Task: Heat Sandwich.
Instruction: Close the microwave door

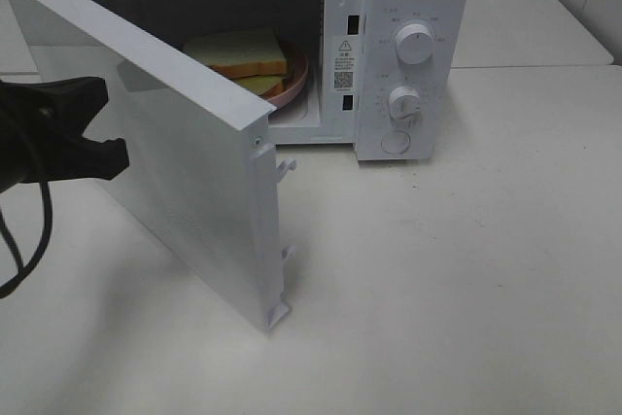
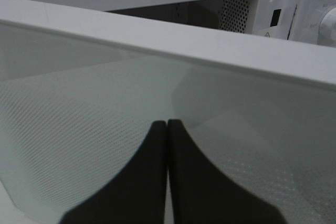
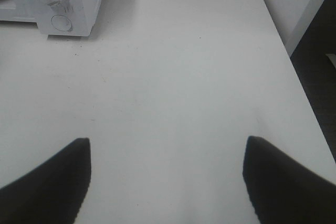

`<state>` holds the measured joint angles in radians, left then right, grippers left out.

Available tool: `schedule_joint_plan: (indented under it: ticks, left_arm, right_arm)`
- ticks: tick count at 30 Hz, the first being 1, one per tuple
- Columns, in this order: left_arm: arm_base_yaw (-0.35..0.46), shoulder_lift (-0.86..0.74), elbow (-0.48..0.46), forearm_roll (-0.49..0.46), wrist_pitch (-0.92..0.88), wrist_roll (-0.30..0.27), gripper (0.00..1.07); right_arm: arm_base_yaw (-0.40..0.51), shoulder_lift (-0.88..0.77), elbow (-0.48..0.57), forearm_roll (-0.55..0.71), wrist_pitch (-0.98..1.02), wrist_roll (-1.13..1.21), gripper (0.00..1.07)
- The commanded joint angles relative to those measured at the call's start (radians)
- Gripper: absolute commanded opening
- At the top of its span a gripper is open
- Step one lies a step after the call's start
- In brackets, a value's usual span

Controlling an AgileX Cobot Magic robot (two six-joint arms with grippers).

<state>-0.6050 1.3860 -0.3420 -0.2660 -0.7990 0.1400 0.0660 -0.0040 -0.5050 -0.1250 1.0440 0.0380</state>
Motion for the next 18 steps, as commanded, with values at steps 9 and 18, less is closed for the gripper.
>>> schedule_joint_plan:
  ticks: [9, 18]
  left_arm:
    - [-0.134, 0.133, -0.163, -0.222, -0.026, 0.112, 0.00]
    - [-0.189, 0.230, -0.284, -0.280, -0.027, 0.142, 0.00]
  right_arm:
    - [-0.005, -0.027, 0.001, 0.001, -0.009, 0.007, 0.76]
    - [-0.005, -0.027, 0.001, 0.001, -0.009, 0.007, 0.76]
